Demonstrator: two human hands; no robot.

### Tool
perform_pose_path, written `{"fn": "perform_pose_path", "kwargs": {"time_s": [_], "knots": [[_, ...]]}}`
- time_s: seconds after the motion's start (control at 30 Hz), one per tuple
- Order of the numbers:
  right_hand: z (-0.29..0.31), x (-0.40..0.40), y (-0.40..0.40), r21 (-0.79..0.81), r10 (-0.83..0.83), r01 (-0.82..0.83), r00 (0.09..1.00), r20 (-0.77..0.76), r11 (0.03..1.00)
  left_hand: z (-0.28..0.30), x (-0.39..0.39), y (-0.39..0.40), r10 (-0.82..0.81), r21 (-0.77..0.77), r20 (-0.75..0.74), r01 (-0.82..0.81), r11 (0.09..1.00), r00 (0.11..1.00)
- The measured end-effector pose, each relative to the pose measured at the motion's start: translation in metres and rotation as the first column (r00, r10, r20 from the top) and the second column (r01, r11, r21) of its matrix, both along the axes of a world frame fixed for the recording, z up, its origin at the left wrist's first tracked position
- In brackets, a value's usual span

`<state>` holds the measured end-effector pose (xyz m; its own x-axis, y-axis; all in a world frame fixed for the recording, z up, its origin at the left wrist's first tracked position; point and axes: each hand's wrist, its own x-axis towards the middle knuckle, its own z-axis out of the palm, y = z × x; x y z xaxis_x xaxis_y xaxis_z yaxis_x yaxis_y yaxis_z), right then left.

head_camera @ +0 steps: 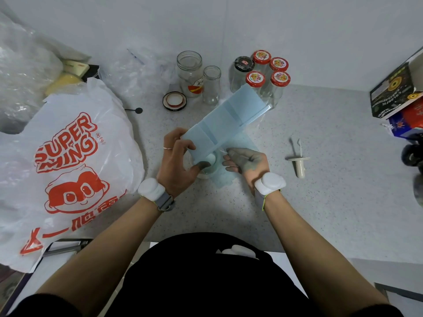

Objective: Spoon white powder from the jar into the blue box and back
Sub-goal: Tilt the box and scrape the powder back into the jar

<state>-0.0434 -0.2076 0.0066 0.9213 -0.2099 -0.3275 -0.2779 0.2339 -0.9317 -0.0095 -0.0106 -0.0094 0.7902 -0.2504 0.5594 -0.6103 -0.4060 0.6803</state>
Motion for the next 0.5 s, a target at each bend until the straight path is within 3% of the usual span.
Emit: {"fn": "perform_pose_path", "kwargs": {"time_s": [0.5], "knots": [[-0.009, -0.012, 0.008, 0.138, -0.064, 0.063, 0.998, 0.004, 0.988, 0.006, -0.003, -0.001, -0.016, 0.125, 0.141, -0.002, 0.992, 0.99]]}}
